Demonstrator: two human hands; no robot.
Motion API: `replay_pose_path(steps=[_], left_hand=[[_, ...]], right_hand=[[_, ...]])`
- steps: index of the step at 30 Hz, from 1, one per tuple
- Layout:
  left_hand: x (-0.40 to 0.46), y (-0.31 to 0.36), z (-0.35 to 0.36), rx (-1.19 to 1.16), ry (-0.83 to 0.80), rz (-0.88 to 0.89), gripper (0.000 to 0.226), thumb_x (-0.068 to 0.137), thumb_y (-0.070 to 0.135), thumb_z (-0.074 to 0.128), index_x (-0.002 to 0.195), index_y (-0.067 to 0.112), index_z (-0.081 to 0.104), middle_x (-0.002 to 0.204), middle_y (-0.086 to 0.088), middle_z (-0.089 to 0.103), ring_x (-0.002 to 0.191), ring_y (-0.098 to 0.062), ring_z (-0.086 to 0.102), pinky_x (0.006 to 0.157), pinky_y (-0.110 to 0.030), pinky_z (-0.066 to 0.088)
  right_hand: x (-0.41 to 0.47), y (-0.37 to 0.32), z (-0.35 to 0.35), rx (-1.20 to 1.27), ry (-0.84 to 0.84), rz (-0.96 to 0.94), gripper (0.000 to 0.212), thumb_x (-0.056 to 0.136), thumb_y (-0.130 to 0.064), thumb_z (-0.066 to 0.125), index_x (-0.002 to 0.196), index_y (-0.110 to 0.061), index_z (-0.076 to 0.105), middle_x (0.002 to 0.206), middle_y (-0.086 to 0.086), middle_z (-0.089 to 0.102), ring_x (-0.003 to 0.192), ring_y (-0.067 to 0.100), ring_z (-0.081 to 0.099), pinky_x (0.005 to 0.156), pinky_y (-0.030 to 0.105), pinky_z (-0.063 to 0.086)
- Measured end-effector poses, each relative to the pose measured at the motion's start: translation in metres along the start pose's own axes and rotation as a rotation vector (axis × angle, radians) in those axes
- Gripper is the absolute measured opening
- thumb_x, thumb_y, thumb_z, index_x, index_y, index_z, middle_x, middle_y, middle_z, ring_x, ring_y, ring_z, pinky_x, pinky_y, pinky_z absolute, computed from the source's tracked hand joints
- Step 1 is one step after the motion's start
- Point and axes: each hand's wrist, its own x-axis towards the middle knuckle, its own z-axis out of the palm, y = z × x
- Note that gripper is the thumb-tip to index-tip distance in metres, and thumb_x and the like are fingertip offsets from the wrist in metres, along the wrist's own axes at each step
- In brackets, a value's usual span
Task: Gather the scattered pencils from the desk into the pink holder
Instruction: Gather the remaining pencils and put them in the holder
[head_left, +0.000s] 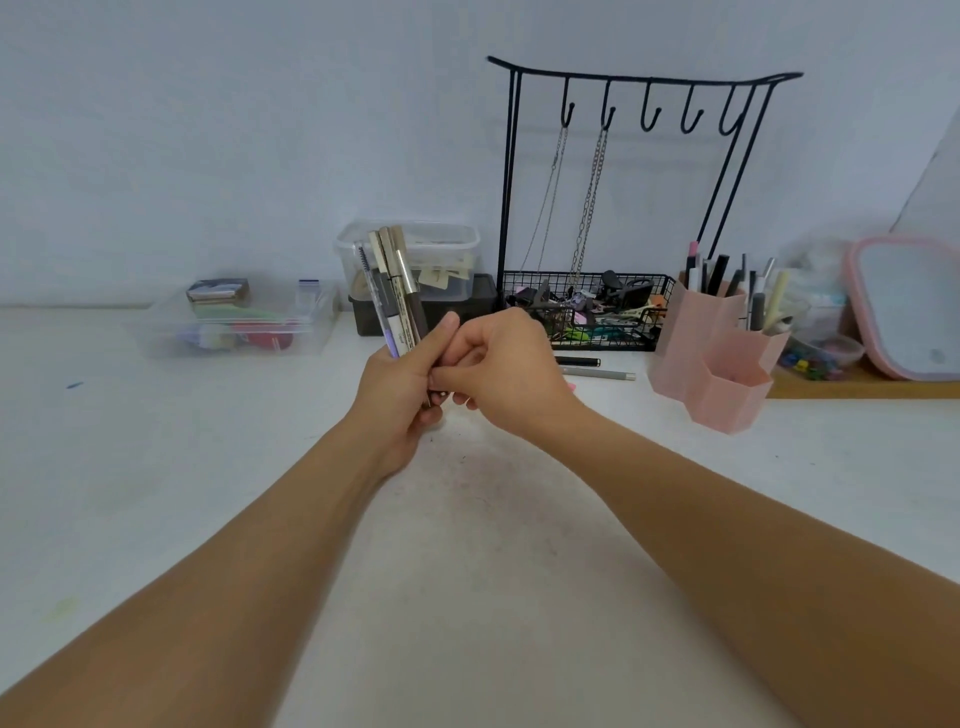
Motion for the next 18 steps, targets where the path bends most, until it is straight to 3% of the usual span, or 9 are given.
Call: replay_pose_path(steps=[5,8,10,12,15,18], left_hand=[[0.000,0.000,0.002,0.049,0.070,-0.005,0.019,0.094,0.028,0.068,0.093,0.010,0.064,0.059,0.001,0.062,0.051,-0.012,0.056,0.041,-0.022,0.038],[0.002,-0.002,0.001,0.039,0.092,0.006,0.021,0.094,0.029,0.070,0.097,0.011,0.062,0.060,0.000,0.061,0.051,-0.012,0.055,0.040,-0.022,0.038],[0.002,-0.002,0.001,0.010,0.091,0.000,0.023,0.093,0.032,0.072,0.092,0.015,0.056,0.058,0.001,0.055,0.049,-0.012,0.050,0.039,-0.021,0.035],[0.002,-0.001,0.000,-0.008,0.091,-0.014,0.028,0.093,0.033,0.072,0.083,0.020,0.049,0.056,0.003,0.049,0.048,-0.011,0.044,0.037,-0.020,0.030],[0.002,-0.001,-0.001,-0.023,0.083,-0.024,0.033,0.093,0.033,0.072,0.077,0.022,0.045,0.055,0.005,0.043,0.048,-0.011,0.037,0.035,-0.019,0.025],[0.003,0.000,-0.001,-0.022,0.095,-0.034,0.036,0.092,0.034,0.073,0.075,0.024,0.044,0.054,0.005,0.040,0.046,-0.010,0.036,0.036,-0.019,0.023]], right_hand=[[-0.003,0.006,0.005,0.035,0.031,-0.034,0.010,0.071,-0.003,0.081,0.065,-0.009,0.077,0.056,0.003,0.070,0.051,0.011,0.064,0.060,0.034,0.059],[0.006,0.005,-0.014,0.026,-0.121,0.016,0.005,0.076,-0.012,0.081,0.073,-0.010,0.078,0.066,0.004,0.074,0.054,0.002,0.058,0.053,0.019,0.048],[0.016,0.013,-0.034,-0.041,-0.158,0.078,0.004,0.081,-0.020,0.078,0.081,-0.015,0.078,0.075,0.000,0.075,0.059,0.000,0.061,0.054,0.017,0.049],[0.027,0.029,-0.053,-0.204,-0.065,0.089,0.007,0.085,-0.011,0.071,0.086,-0.014,0.078,0.080,-0.001,0.074,0.062,0.002,0.064,0.056,0.021,0.054],[0.042,0.066,-0.073,-0.612,-0.029,0.111,0.017,0.083,0.001,0.063,0.085,-0.008,0.078,0.089,0.005,0.076,0.083,0.020,0.070,0.079,0.037,0.059],[0.046,0.097,-0.084,-0.786,-0.034,0.212,0.017,0.081,0.001,0.064,0.087,-0.009,0.076,0.088,0.009,0.075,0.080,0.027,0.069,0.077,0.042,0.061]])
